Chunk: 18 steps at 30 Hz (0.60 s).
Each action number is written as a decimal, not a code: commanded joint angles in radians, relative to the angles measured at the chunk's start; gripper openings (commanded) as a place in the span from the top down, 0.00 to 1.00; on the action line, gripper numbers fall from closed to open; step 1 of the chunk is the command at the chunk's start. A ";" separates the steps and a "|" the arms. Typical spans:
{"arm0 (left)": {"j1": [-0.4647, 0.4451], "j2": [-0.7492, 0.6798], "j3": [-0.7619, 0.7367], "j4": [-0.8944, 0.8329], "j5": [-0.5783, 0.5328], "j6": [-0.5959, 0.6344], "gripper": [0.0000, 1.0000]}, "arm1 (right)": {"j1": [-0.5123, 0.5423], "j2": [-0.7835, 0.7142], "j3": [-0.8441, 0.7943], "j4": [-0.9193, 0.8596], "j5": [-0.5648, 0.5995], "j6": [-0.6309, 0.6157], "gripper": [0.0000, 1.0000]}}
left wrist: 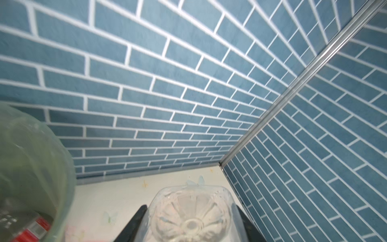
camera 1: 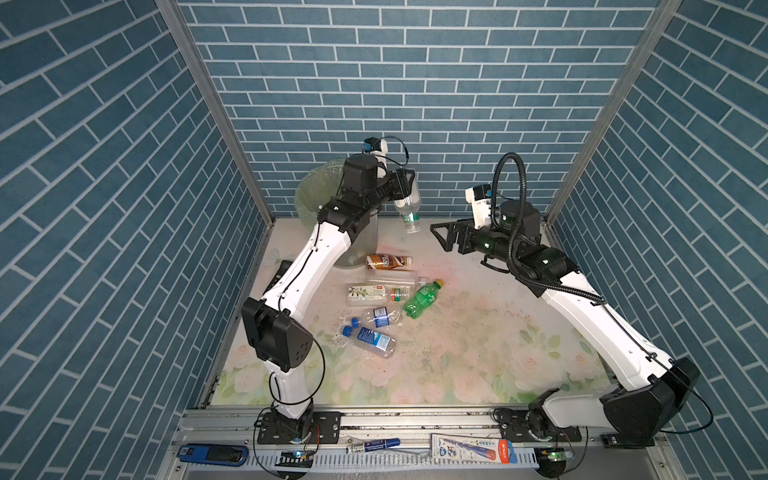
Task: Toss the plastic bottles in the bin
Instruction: 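Raise the green-labelled bottle over the bin with the left gripper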
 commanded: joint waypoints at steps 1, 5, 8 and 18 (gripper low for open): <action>0.040 -0.040 0.046 0.036 -0.081 0.086 0.71 | 0.035 0.042 0.122 -0.027 0.010 -0.107 0.01; 0.082 -0.068 0.104 0.068 -0.119 0.158 0.72 | 0.074 0.100 0.250 -0.055 -0.022 -0.154 0.01; 0.116 -0.071 0.175 0.070 -0.122 0.198 0.73 | 0.096 0.132 0.318 -0.060 -0.016 -0.169 0.01; 0.182 -0.057 0.364 0.084 -0.148 0.349 0.72 | 0.114 0.191 0.379 -0.060 -0.022 -0.160 0.01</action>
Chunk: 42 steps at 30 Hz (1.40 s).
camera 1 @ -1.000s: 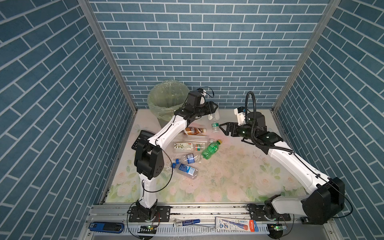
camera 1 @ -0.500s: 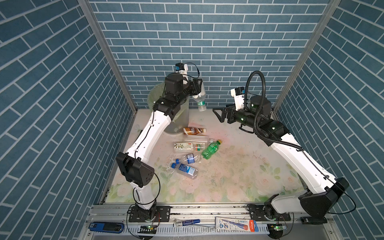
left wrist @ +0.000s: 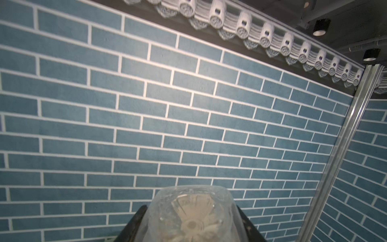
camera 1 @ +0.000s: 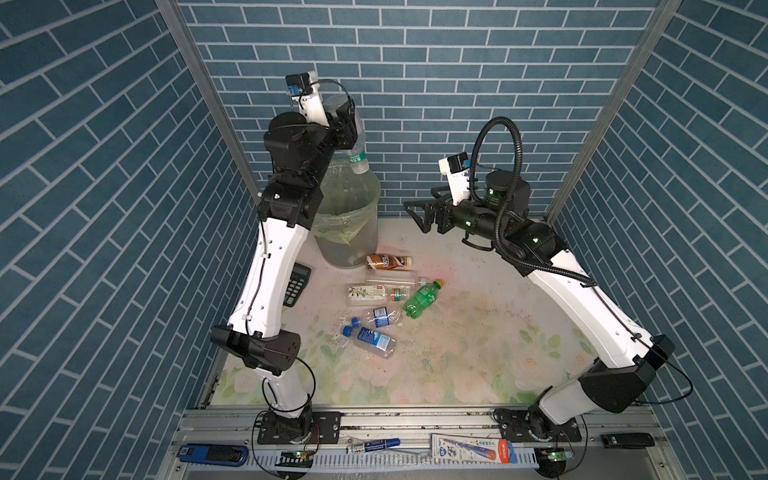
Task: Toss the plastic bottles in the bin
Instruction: 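Raise the green-labelled bottle over the bin with the left gripper, then open the left gripper to drop the bottle into the bin and lower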
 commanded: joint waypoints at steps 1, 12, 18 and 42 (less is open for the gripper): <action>0.022 0.003 0.049 0.016 -0.019 0.087 0.73 | 0.006 0.017 0.037 -0.009 -0.013 -0.027 0.01; 0.108 0.371 0.304 -0.380 -0.117 0.077 0.01 | 0.006 0.016 0.001 -0.020 -0.035 0.014 0.01; 0.097 0.262 0.182 -0.290 -0.044 0.020 0.01 | 0.007 0.009 -0.027 -0.003 -0.023 0.025 0.01; -0.151 -0.148 -0.468 -0.172 0.097 -0.117 0.01 | -0.041 -0.178 -0.450 0.064 0.227 0.162 0.01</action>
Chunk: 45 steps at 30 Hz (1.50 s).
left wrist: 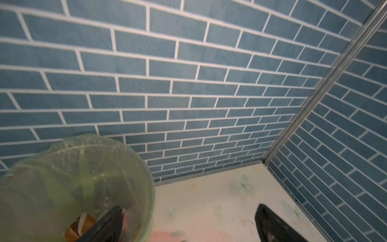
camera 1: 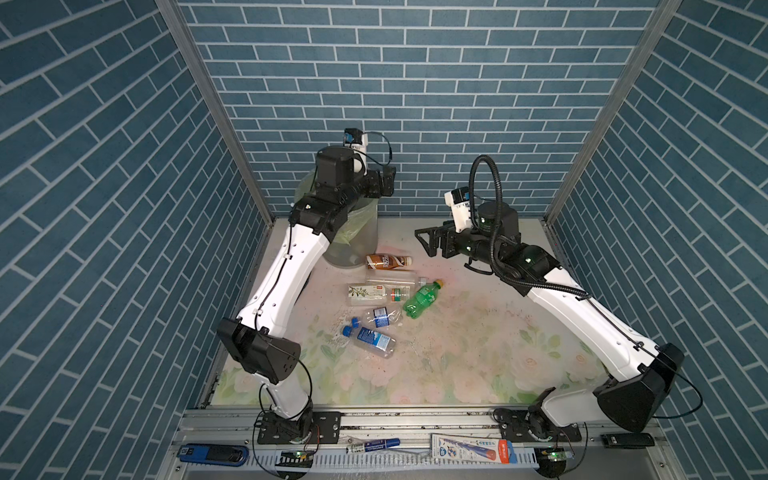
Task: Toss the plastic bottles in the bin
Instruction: 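Open the left gripper to drop the bottle into the bin and lower, then lower the right gripper onto the green soda bottle's bottom while left approaches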
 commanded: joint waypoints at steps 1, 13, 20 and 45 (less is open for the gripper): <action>-0.033 -0.095 -0.132 0.071 0.039 -0.075 0.01 | -0.020 -0.046 -0.103 0.034 0.096 0.073 0.01; -0.156 -0.315 -0.659 0.197 0.031 -0.253 0.01 | -0.042 -0.060 -0.394 0.083 0.125 0.253 0.01; -0.199 -0.414 -0.865 0.247 0.024 -0.296 0.01 | -0.027 0.023 -0.524 0.173 0.101 0.344 0.01; -0.254 -0.584 -1.171 0.337 0.018 -0.366 0.01 | 0.048 0.314 -0.504 0.320 0.127 0.425 0.01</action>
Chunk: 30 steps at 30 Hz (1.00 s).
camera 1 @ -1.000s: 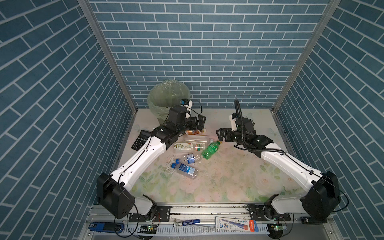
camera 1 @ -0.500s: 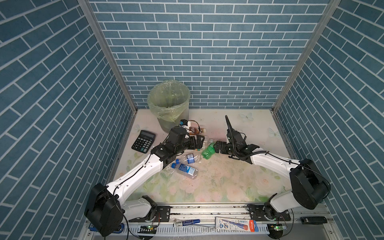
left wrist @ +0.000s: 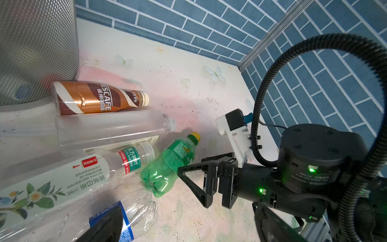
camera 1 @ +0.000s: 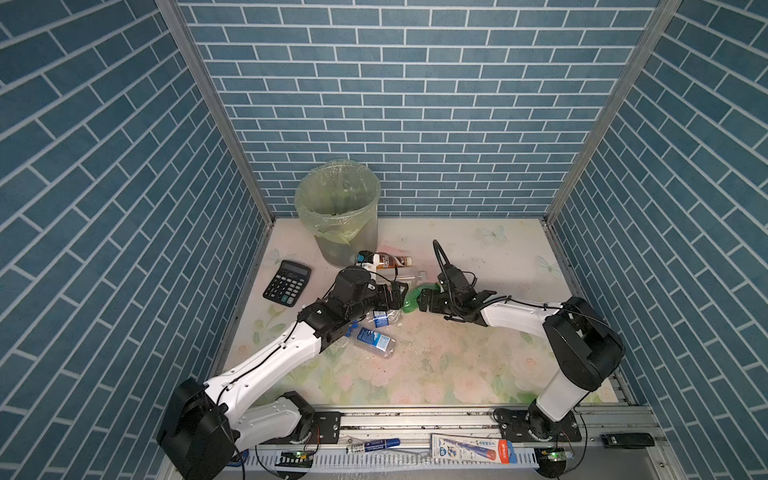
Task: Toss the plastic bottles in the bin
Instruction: 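Lower the right gripper onto the green soda bottle's bottom while left approaches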
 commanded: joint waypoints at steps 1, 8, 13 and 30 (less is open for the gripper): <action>-0.006 -0.026 -0.020 0.007 -0.018 -0.002 0.01 | 0.005 0.022 0.042 -0.001 0.028 0.028 0.01; -0.008 -0.030 -0.035 0.012 -0.015 -0.014 0.01 | 0.005 -0.013 0.047 -0.024 0.046 0.012 0.01; -0.007 -0.030 -0.048 0.016 -0.016 -0.020 0.01 | 0.002 -0.038 0.083 -0.050 0.052 0.004 0.01; -0.014 -0.062 -0.078 0.003 -0.041 -0.036 0.01 | 0.005 0.087 0.178 -0.071 0.103 0.060 0.01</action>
